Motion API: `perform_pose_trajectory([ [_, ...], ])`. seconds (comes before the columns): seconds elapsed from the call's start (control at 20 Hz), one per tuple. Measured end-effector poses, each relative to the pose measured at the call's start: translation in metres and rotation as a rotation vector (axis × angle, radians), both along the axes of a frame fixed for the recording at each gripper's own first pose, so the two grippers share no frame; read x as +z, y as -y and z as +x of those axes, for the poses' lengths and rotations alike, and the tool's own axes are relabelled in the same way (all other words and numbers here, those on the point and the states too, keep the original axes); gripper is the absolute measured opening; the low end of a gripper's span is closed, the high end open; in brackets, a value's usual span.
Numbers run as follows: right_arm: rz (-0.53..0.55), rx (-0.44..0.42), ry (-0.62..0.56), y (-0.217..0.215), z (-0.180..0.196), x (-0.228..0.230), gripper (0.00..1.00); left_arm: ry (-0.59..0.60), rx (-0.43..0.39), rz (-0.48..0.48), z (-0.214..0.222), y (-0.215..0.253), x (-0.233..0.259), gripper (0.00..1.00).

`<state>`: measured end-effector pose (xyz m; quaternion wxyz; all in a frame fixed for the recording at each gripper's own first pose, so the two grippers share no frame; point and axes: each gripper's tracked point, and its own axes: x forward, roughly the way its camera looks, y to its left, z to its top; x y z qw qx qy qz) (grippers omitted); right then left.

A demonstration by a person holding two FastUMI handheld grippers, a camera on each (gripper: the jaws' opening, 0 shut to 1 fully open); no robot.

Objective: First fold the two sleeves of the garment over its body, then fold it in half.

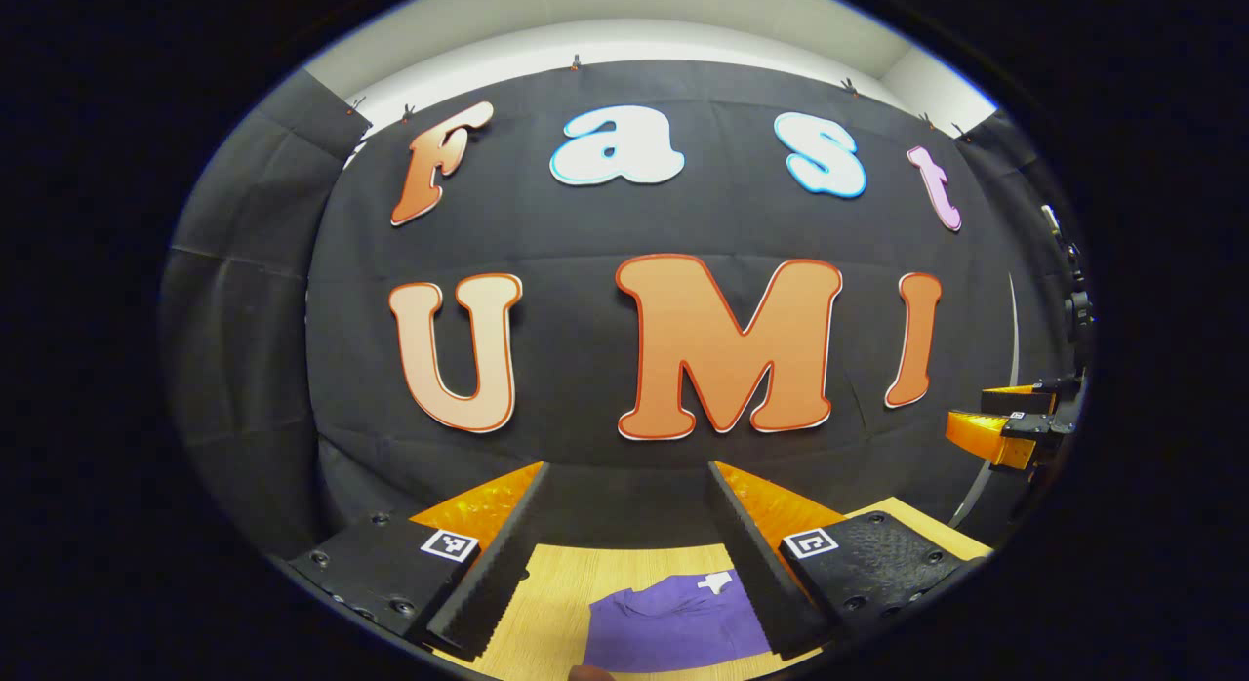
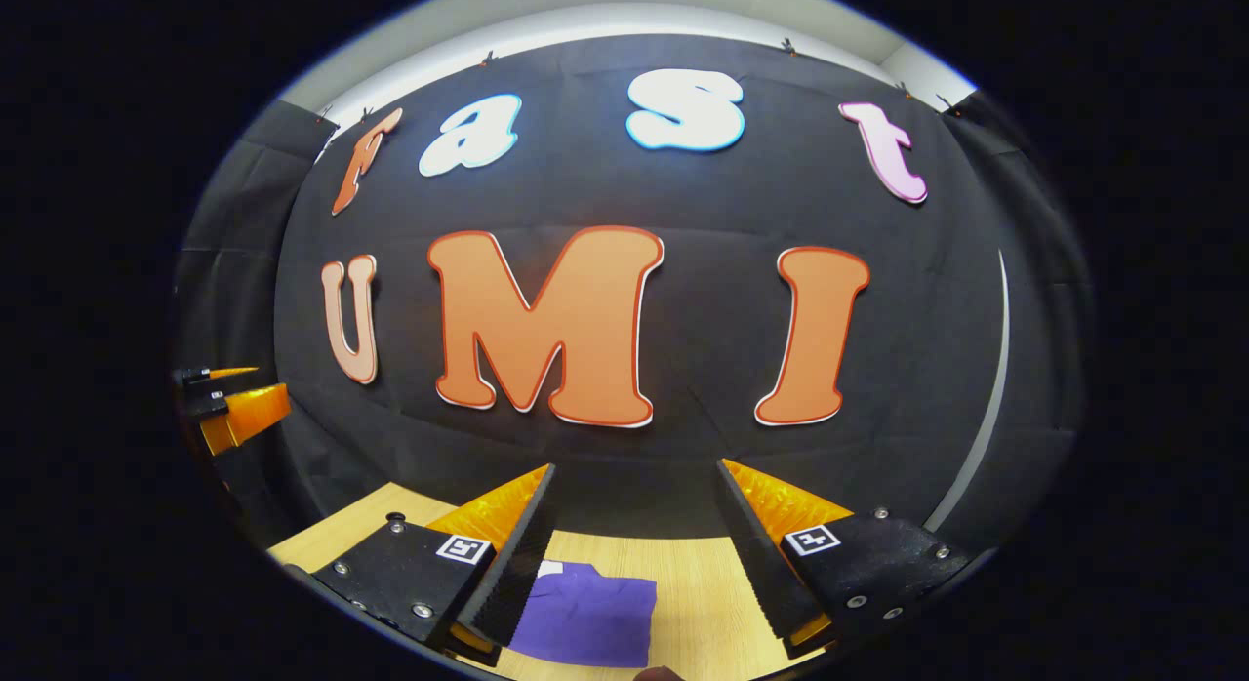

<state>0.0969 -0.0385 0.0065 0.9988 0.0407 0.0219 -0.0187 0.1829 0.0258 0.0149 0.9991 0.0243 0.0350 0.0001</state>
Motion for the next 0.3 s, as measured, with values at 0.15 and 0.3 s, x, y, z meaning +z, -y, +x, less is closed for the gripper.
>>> perform_pose_trajectory([
  [0.15, 0.006, -0.012, 0.046, -0.010, -0.025, 0.014, 0.93, 0.044, 0.003, -0.022, -0.025, -0.003, 0.005, 0.97],
  [0.3, 0.022, 0.018, 0.071, -0.029, -0.044, 0.013, 1.00, 0.055, 0.002, -0.027, -0.049, -0.001, -0.005, 1.00],
])
